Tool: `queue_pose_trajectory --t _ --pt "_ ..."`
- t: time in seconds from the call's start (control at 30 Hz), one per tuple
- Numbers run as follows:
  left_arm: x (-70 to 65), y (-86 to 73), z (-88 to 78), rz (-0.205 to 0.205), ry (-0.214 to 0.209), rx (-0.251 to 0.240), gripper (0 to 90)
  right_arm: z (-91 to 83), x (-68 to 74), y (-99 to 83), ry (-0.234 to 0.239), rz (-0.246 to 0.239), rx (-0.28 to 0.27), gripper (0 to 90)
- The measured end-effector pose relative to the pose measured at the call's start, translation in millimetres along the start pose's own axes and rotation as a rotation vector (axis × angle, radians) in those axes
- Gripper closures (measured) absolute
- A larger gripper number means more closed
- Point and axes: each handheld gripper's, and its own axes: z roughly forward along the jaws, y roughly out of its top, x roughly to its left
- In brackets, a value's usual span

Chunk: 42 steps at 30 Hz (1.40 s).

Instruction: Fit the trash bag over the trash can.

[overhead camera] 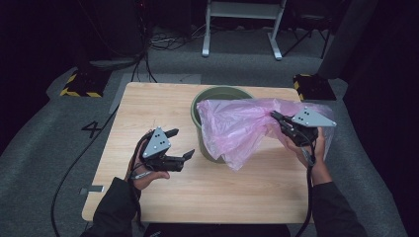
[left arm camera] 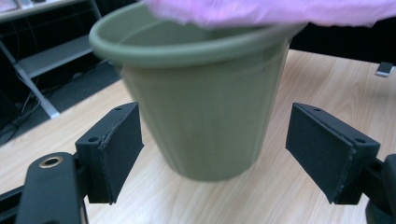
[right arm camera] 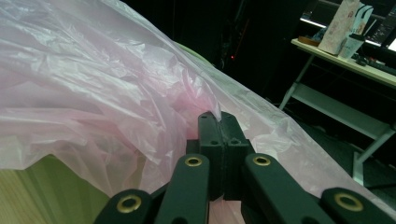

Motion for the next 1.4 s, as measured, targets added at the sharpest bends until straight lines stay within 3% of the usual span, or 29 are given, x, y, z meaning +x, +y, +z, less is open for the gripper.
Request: queue_pose_trajectory --t 0.3,0.37,0.53,0.7,0.8,0.87,1.07,1.2,1.4 --pt "-11.1 32.4 14.0 0.036 -0.043 -0.078 18.8 -0.8 -4.8 -2.9 -0.015 0.010 0.031 90.0" --pt "-15.3 37.8 18.2 0.059 -0.031 -0.095 19.1 -0.5 -5.7 -3.3 -0.020 0.013 0.040 90.0" --pt "-21.3 51.8 32.3 0.077 -0.067 -0.093 19.2 1.1 -5.6 -3.4 -0.021 0.009 0.054 90.0" --pt "-23.3 62.4 46.1 0.101 -0.049 -0.074 20.2 2.7 -3.5 -2.6 -0.024 -0.008 0.065 90.0" --pt "-19.6 64.7 52.5 0.121 -0.018 -0.073 30.2 3.5 -2.9 -2.4 -0.020 -0.015 0.074 90.0" --pt "-17.4 64.7 56.8 0.142 -0.017 -0.055 45.3 3.9 -2.6 -2.4 -0.020 -0.017 0.076 90.0" --pt "-10.0 65.4 71.1 0.185 0.011 0.019 66.8 5.6 -2.6 -1.2 -0.028 -0.025 0.080 90.0" --pt "-2.1 69.1 81.3 0.189 0.022 0.067 72.6 6.0 -4.0 1.1 -0.038 -0.025 0.078 90.0" --pt "13.1 70.6 95.4 0.163 0.045 0.137 74.5 5.3 -4.9 2.7 -0.046 -0.024 0.073 90.0"
